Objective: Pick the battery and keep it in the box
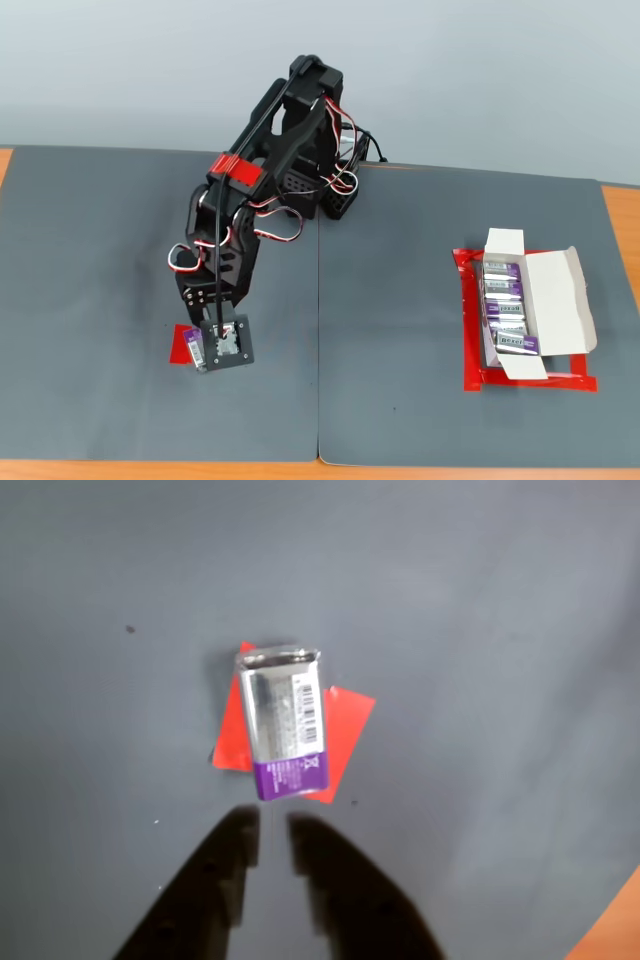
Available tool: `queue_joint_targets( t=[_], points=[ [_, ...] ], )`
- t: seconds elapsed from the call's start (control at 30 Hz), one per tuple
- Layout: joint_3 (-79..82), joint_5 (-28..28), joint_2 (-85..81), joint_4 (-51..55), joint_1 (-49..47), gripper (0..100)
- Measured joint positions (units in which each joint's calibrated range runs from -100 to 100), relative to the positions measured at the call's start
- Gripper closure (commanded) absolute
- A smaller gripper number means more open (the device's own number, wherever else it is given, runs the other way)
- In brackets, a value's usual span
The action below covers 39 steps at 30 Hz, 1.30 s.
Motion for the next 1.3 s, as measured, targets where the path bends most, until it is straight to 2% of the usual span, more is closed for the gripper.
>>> queue_joint_targets(
  t=[0.13,0.27,1.3],
  points=[
    [-0.18,0.00,1.27,0.00,-0.07,72],
    [-0.18,0.00,1.44,0.00,-0.07,65],
    [-0.45,0.00,11.64,-1.82,-1.18,66]
  ],
)
